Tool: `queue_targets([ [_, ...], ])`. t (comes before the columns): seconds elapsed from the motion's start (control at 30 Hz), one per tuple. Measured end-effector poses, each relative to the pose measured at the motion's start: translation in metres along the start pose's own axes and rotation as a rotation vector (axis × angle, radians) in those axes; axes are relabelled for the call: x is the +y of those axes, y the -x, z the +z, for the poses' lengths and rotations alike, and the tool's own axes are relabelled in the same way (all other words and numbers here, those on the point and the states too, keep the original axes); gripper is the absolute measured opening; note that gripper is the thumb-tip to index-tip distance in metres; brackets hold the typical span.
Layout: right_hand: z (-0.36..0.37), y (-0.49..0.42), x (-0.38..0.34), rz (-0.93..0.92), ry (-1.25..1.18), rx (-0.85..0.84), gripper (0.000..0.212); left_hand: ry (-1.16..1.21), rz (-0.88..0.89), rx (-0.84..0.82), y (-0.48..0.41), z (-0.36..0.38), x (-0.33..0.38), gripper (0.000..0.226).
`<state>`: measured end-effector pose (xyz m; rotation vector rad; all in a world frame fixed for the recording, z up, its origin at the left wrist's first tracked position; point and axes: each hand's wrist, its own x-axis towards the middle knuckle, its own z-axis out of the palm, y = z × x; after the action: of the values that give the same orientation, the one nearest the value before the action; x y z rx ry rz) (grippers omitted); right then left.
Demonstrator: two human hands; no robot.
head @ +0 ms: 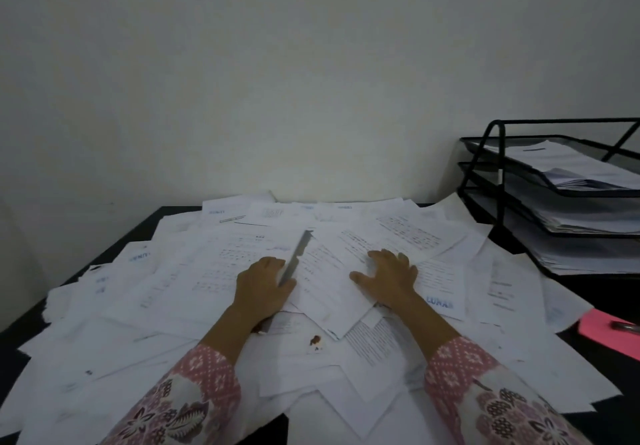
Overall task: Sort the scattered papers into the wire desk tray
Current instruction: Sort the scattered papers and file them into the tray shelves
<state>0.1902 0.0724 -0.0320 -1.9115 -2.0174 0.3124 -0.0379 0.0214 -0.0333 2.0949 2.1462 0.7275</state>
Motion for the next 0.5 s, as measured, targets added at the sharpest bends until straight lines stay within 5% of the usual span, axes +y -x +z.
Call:
queue_targets([
  [0.27,0.002,-0.002,-0.001,-0.018,0.094,0.072,0.055,-0.031,-0.013,-0.011,-0.016,0.006,-0.012,0.047],
  [0.5,0.006,-0.003,0.002,-0.077,0.107,0.140,0.054,0.062,-0.003,0.169,-0.015,0.015,-0.012,0.016],
])
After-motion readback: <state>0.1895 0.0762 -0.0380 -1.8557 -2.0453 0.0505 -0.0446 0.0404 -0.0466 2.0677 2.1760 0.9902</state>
